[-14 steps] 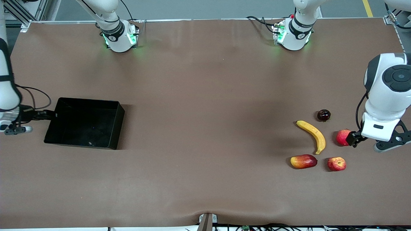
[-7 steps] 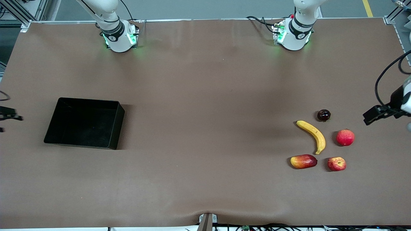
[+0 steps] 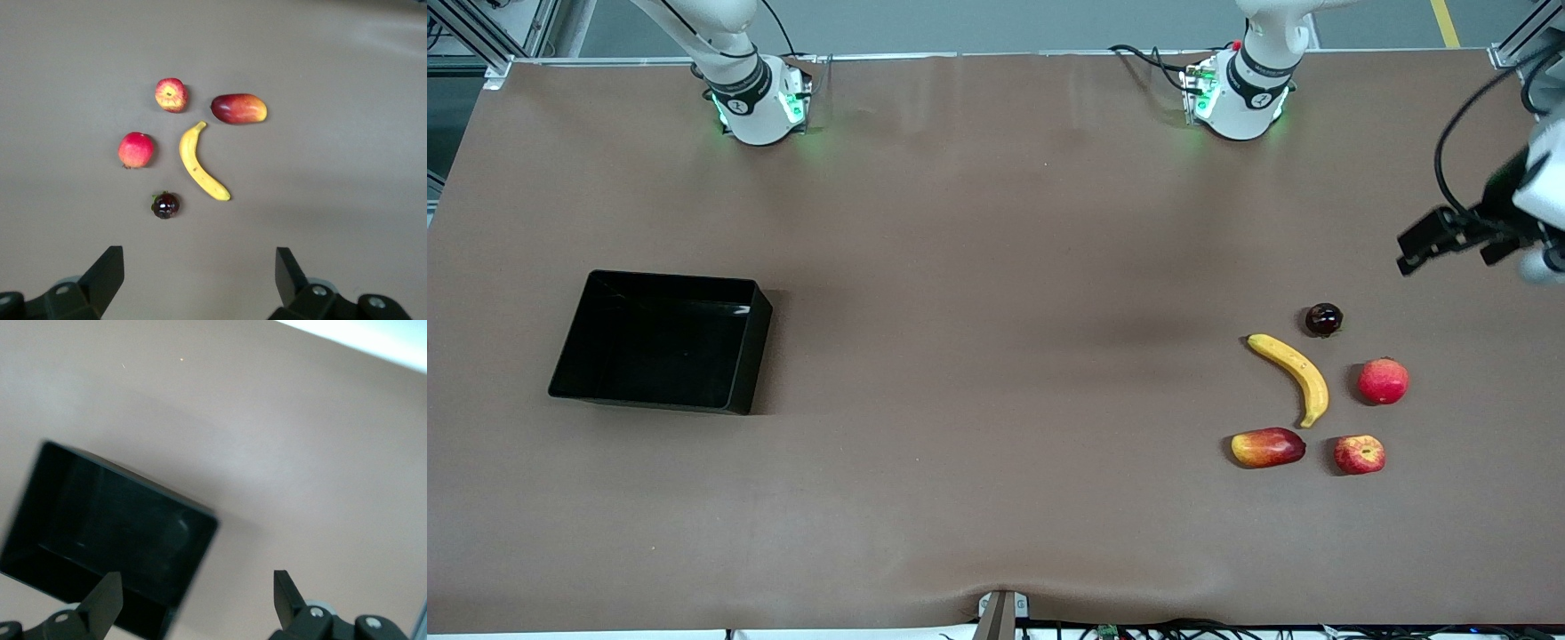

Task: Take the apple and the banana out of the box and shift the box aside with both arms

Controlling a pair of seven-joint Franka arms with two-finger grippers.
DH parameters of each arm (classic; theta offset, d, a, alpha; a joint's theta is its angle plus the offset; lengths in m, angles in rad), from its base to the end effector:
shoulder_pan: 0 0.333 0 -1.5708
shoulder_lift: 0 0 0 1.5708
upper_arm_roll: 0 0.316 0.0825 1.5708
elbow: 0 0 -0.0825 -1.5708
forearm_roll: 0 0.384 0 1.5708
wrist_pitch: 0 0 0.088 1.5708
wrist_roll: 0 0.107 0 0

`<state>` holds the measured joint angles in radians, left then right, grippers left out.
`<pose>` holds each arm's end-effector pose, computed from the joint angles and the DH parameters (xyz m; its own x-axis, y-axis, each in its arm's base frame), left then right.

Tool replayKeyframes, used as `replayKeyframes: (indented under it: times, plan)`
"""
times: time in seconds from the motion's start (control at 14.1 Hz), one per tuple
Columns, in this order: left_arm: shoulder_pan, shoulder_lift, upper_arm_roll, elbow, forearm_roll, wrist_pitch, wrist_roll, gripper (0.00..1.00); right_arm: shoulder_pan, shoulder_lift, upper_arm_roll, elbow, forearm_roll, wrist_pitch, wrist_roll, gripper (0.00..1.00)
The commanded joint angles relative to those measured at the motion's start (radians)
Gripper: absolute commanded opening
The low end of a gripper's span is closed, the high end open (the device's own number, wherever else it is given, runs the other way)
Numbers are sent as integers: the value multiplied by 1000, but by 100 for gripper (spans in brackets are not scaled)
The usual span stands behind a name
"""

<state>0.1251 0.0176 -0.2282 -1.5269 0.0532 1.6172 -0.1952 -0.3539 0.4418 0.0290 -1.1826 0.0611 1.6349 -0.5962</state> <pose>0.5628 -0.0515 0.6401 0.9926 0.0899 0.0812 0.0930 -0.9951 -0.0341 0.6513 -0.2176 0.5395 0.9643 0.2601 0.0499 0.2627 -0.9633 -0.0548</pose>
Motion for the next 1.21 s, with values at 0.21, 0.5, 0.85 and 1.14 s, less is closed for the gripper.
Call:
replayKeyframes:
  times: [0.21, 0.5, 0.85, 1.14]
  plan:
    - [-127, -134, 119, -114, -53, -48, 23, 100, 203, -130, -4, -5, -23, -178, 723, 100]
    - [-122, -139, 115, -107, -55, -117, 31, 100, 285, -193, -4, -15, -72, -258, 708, 100]
    - [-130, -139, 92, -110, -67, -117, 31, 100, 308, -305, -8, -203, -80, -209, 701, 100]
    - [-133, -128, 89, -102, -65, -115, 17, 100, 309, -469, -6, -492, -80, -17, 687, 100]
